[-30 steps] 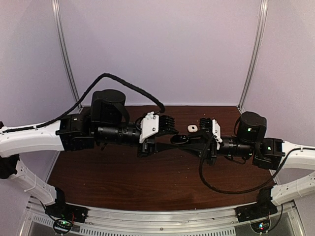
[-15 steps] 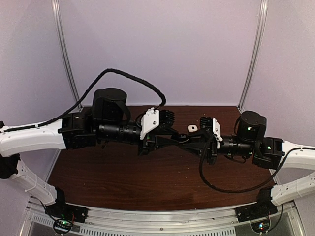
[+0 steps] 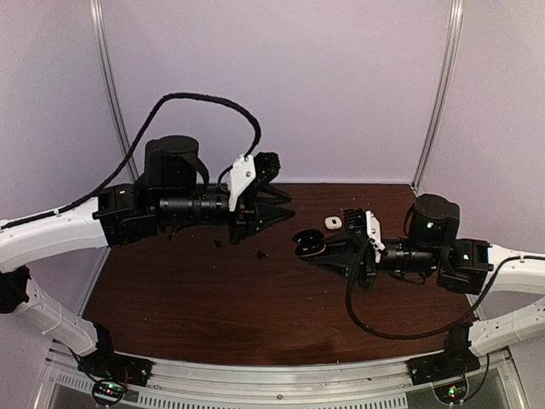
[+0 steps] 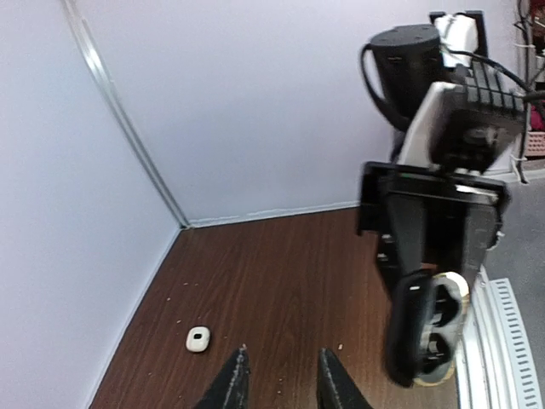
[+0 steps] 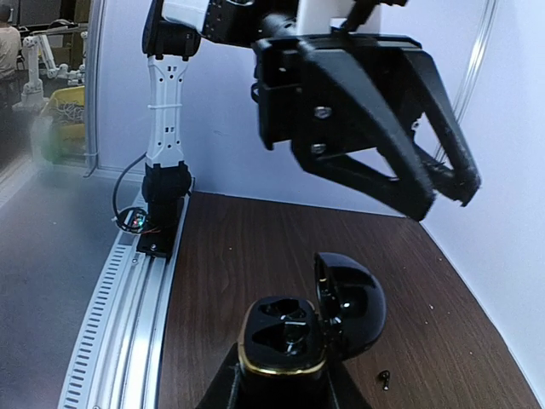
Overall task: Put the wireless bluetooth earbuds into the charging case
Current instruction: Open the charging case, then pick up the right earbud from the center of the board.
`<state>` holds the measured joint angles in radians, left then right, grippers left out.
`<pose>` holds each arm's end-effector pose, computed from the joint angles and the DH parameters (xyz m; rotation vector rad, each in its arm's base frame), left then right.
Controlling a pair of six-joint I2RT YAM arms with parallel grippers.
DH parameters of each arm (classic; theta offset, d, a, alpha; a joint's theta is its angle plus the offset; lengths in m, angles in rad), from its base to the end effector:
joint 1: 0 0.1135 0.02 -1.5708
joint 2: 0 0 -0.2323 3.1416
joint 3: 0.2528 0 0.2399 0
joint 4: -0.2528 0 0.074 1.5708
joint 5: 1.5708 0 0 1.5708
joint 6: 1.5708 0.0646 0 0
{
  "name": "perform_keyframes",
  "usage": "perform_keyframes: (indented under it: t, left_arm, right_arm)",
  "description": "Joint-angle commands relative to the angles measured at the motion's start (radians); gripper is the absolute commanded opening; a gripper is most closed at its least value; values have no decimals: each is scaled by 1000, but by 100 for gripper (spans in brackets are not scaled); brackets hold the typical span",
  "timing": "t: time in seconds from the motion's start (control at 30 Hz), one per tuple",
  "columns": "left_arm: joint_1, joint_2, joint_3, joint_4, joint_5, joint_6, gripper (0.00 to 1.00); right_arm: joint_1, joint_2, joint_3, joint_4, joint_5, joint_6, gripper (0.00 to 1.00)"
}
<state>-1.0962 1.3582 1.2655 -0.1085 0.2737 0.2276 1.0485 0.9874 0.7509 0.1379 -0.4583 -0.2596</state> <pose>0.1404 -0.3115 0.3516 1.2917 1.3217 -0.8605 0.1065 0.2424 0.2983 -1.3321 1.1415 0.9672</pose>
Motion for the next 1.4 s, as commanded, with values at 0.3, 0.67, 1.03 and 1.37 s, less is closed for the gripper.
perform_keyframes:
  t: [0.3, 0.67, 1.03, 1.37]
  left_arm:
    - [64, -71, -57, 101, -43, -54, 43]
    - [329, -46, -170, 123, 102, -347, 51]
    - [423, 62, -398, 290, 68, -463, 50]
    - [509, 243, -441, 373, 31, -483, 47]
  right_arm:
    - [-2, -52, -40, 98, -8, 91, 0]
    - [-167, -133, -177, 293, -63, 365, 0]
    - [-275, -179, -215, 277, -207, 363, 0]
    - [-277, -151, -196, 249, -229, 349, 0]
